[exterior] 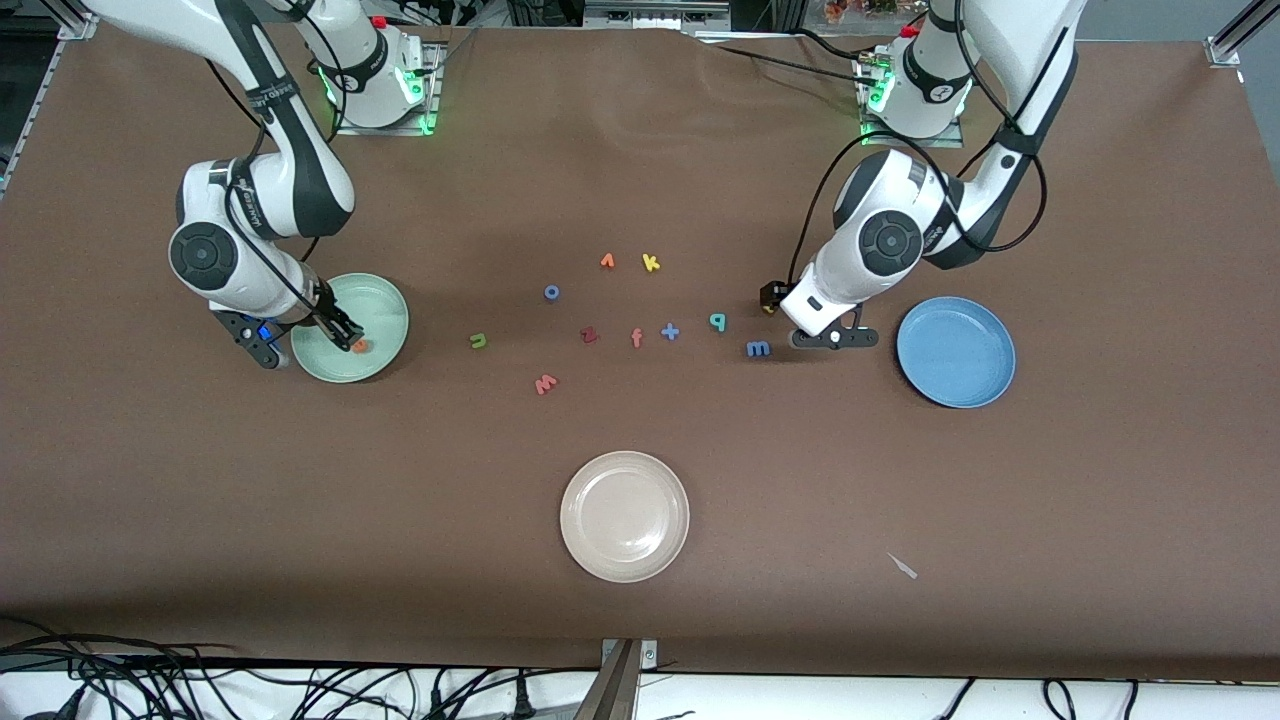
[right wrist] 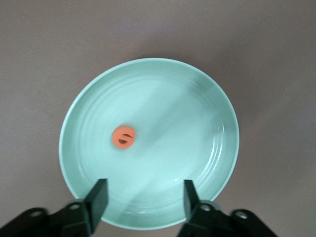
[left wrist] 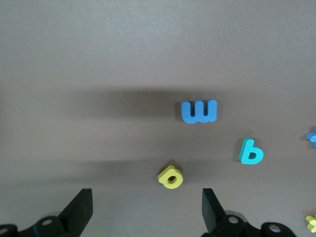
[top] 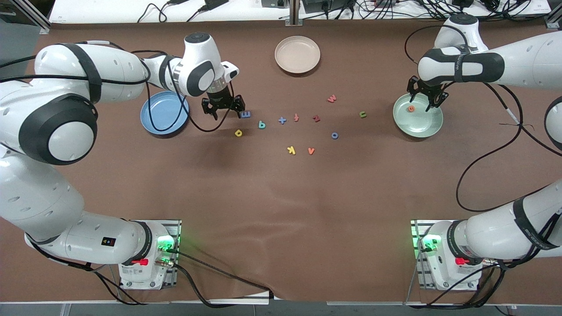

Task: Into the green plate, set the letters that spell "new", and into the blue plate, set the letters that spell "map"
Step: 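Grasp the green letter with the right gripper while the left grasps yellow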

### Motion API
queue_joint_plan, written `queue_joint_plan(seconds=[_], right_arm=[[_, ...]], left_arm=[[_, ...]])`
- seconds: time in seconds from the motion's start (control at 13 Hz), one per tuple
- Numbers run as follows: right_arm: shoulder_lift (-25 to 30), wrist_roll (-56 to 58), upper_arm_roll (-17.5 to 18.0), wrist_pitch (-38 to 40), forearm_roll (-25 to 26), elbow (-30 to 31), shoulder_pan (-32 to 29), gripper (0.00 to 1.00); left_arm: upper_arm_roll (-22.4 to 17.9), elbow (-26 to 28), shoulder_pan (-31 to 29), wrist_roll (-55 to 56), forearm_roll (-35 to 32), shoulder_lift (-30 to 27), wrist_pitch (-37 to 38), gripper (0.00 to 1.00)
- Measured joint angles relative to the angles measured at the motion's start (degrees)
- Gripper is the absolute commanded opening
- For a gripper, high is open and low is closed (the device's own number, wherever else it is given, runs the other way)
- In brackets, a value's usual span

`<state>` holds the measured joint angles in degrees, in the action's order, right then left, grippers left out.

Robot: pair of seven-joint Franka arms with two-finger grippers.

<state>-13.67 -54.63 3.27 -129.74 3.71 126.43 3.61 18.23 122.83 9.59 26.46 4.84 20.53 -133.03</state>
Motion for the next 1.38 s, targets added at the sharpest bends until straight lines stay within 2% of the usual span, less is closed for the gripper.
queue_joint_plan(seconds=[0.15,0.31,0.38,0.61,0.84,1.07,1.3,1.38], right_arm=[[1.2,0.4,1.9,0.6,-1.6,0.0,0.2,0.94],[1.8,0.4,5.3,0.3,-2.7,0.0,0.5,0.94],[1.7,0.4,6.9,-1.3,-3.5,0.1,0.7,0.94],[0.4,-5.0,11.1,-7.9,-4.6,0.8,1.4,0.92],[-3.3,-16.3,11.6,-15.3,-4.6,1.1,4.9,0.91],[-8.5,-20.8,11.6,-23.5,-4.6,1.3,6.7,0.88],[-11.6,-20.9,11.1,-26.8,-4.5,1.2,6.8,0.81],[-11.7,-20.9,10.9,-26.8,-4.3,1.2,6.8,0.71]], left_arm=[[0.0,0.1,1.4,1.1,0.0,1.8,-1.5,0.94],[0.0,0.2,2.6,2.5,0.0,4.0,-4.0,0.88],[0.0,0.2,2.8,2.7,0.0,4.9,-4.6,0.82],[-0.1,0.2,2.9,2.7,0.0,6.4,-5.0,0.75],[-0.1,0.3,2.9,2.7,0.0,7.1,-5.0,0.63],[-0.1,0.4,2.9,2.7,-0.1,7.5,-5.0,0.45],[-0.2,0.4,2.9,2.7,-0.1,7.4,-4.9,0.26],[-0.1,0.4,2.9,2.7,-0.2,7.2,-4.9,0.19]])
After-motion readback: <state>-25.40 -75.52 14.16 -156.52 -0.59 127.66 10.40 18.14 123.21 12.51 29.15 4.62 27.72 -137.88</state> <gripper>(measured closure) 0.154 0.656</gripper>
